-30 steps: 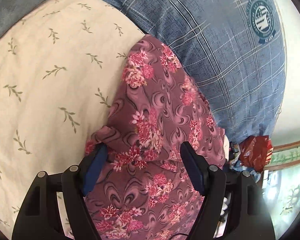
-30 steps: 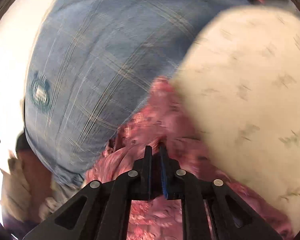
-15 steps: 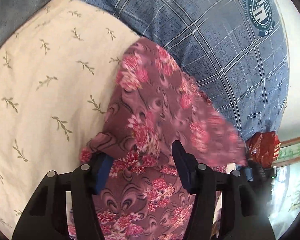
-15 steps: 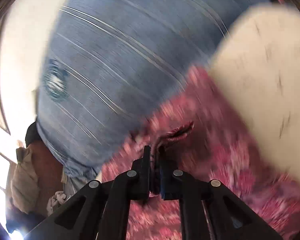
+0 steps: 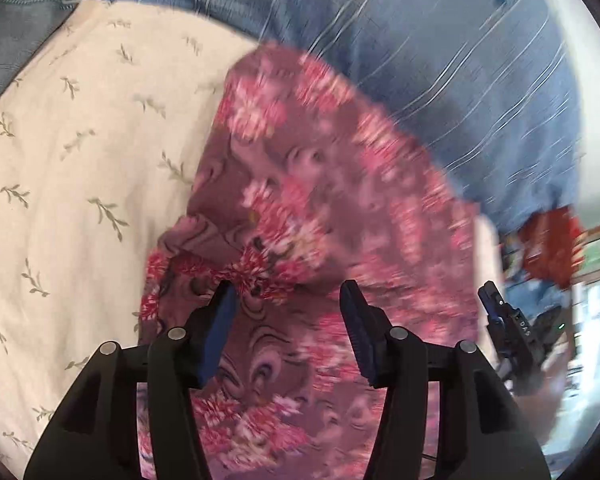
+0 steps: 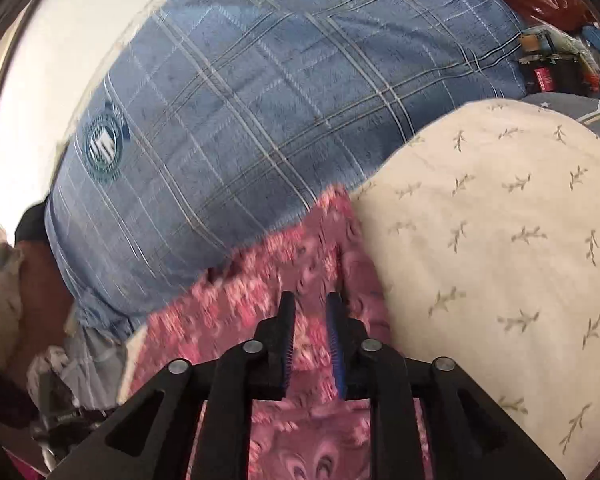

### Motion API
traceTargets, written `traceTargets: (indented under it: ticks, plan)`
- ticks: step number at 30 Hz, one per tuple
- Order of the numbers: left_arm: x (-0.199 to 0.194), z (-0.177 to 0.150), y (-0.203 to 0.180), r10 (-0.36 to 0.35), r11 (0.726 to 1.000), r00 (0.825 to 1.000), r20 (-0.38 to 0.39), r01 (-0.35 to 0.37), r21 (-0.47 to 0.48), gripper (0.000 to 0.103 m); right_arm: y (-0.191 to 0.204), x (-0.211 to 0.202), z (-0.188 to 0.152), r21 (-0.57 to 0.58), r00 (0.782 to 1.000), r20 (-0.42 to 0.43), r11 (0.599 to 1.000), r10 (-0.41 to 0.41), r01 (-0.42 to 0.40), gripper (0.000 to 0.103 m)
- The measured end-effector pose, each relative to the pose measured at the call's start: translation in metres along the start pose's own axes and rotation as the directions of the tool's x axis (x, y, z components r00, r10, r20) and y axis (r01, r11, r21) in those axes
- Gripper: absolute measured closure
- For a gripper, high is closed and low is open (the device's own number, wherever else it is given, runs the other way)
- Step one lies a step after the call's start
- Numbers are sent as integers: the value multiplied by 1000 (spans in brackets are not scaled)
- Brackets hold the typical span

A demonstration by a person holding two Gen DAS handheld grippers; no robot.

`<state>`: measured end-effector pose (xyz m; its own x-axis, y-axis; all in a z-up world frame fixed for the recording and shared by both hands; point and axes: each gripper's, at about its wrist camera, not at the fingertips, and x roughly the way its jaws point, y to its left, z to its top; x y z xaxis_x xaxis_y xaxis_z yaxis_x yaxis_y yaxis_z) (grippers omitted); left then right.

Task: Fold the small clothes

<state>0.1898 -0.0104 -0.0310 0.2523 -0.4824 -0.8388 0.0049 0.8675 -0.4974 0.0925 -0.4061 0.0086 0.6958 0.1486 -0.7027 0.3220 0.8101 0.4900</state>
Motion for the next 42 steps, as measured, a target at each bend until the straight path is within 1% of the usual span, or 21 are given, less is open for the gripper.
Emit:
traceTargets:
  ticks: [1, 2, 3, 5, 7, 9, 12, 16, 19, 21, 23, 28, 31, 33, 35, 36, 37, 38, 39, 41, 42]
  plan:
    - [0, -1, -5, 22, 1000, 1000, 18, -23, 20, 51, -3, 13, -2, -3, 998, -64, 1000, -29, 29, 89]
    - [-3, -2, -12, 47, 998, 999, 21, -48, 44, 51, -5, 14, -3, -1, 999, -46, 1000, -10, 10, 93]
    - [-5, -4, -16, 49, 997, 999, 9, -50, 56, 51, -5, 6, -2, 14, 999, -35, 1000, -10, 11, 93]
    - [-15, -13, -17, 13, 997, 1000, -27, -11, 73, 51, -6, -9, -1, 46, 999, -50, 999, 5, -2, 85]
    - [-30, -27, -15, 21, 993, 999, -29, -17, 114, 51, -6, -33, -7, 20, 999, -37, 1000, -3, 4, 84]
    - [-48, -45, -8, 33, 986, 999, -28, -28, 167, 50, -8, -56, -19, -17, 999, -42, 1000, -23, 23, 79]
    - [-69, -85, 14, 53, 975, 997, -64, -38, 217, 42, -28, -97, -45, -73, 997, -53, 996, -63, 59, 69]
    - [-77, -142, 46, 70, 972, 987, -147, -35, 233, 42, -65, -142, -89, -100, 986, -80, 985, -146, 138, 66]
    - [-78, -178, 64, 38, 982, 982, -184, -3, 189, 42, -91, -165, -116, -69, 982, -110, 987, -155, 148, 66]
    - [-76, -196, 69, 6, 988, 979, -203, 26, 155, 41, -105, -173, -134, -47, 980, -141, 989, -143, 138, 65]
    - [-77, -210, 68, -10, 987, 979, -204, 42, 155, 35, -113, -176, -148, -23, 978, -172, 993, -122, 120, 64]
    - [-63, -230, 68, -3, 987, 966, -258, 44, 155, 34, -128, -178, -175, 80, 973, -231, 997, 27, -8, 63]
    - [-52, -233, 79, 17, 991, 962, -273, 20, 131, 34, -130, -176, -182, 87, 968, -244, 996, 54, -34, 60]
    - [-40, -234, 86, 4, 995, 957, -292, 24, 93, 34, -131, -173, -184, 93, 965, -254, 995, 69, -47, 59]
    - [-34, -234, 89, -11, 998, 958, -288, 30, 63, 36, -127, -171, -185, 77, 962, -262, 996, 70, -52, 60]
    - [-33, -234, 89, -13, 998, 959, -284, 32, 62, 40, -122, -170, -184, 49, 961, -270, 998, 59, -47, 60]
    - [-33, -234, 90, -21, 997, 959, -284, 42, 67, 59, -120, -171, -186, 24, 961, -272, 999, 45, -40, 60]
    - [-34, -234, 87, -35, 995, 957, -289, 61, 82, 71, -117, -170, -187, -3, 961, -276, 1000, 23, -25, 66]
    - [-34, -233, 84, -29, 993, 956, -292, 62, 102, 87, -115, -170, -187, -27, 960, -279, 999, 11, -20, 70]
    - [-38, -233, 81, -14, 988, 958, -288, 57, 143, 94, -108, -172, -186, -68, 960, -279, 997, 11, -31, 99]
    - [-40, -234, 81, -22, 986, 956, -291, 68, 149, 98, -106, -174, -185, -74, 962, -271, 996, 20, -41, 99]
